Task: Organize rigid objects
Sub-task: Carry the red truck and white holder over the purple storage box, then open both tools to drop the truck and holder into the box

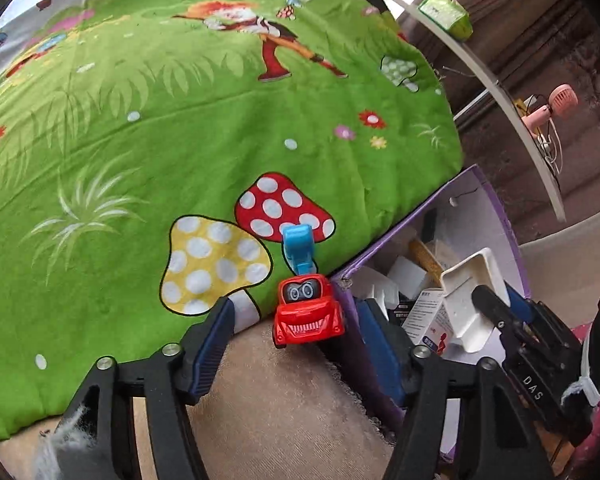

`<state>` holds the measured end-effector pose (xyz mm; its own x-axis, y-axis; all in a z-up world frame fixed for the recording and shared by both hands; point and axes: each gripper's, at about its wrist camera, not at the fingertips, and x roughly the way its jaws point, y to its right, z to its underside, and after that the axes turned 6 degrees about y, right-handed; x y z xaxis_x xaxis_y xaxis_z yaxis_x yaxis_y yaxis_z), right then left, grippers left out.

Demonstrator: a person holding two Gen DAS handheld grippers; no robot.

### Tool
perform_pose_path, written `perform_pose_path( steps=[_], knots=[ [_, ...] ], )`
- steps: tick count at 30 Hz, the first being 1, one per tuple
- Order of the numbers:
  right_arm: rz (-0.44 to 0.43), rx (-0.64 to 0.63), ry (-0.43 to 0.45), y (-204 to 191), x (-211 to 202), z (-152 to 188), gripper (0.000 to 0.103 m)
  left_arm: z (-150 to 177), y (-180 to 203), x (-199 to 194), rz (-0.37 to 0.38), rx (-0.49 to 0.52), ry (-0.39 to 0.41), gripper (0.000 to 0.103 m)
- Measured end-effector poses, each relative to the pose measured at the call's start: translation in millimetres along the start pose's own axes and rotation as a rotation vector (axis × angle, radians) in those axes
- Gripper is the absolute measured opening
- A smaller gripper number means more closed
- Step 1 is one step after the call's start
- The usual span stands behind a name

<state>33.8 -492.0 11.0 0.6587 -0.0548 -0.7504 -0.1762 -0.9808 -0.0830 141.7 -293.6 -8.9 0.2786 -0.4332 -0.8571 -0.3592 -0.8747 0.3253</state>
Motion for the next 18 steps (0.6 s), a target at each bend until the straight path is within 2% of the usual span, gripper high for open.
perform_pose_path(
  steps=[1,2,5,8,13,18],
  knots=[
    [0.004,0.001,-0.002,1,1,0,0.039,0,0,0,-0.001,0.009,0.004,0.043],
    [0.005,0.000,-0.003,2,1,0,0.039,0,0,0,0.010,0.005,-0.001,0.039],
    [0.012,-0.004,-0.006,2,0,0,0.039,1,-1,-9,0.000,0.004,0.039,0.039],
    [0.023,-0.007,0.002,1,-3,-2,0.039,2,-1,-29,-0.026,0.009,0.123,0.039],
    [0.046,-0.011,0.022,1,-13,-4,0.039,11,18,-61,0.049,0.062,0.232,0.039],
    [0.074,-0.005,0.038,4,-25,-5,0.039,18,46,-55,0.126,0.107,0.225,0.039]
  ],
)
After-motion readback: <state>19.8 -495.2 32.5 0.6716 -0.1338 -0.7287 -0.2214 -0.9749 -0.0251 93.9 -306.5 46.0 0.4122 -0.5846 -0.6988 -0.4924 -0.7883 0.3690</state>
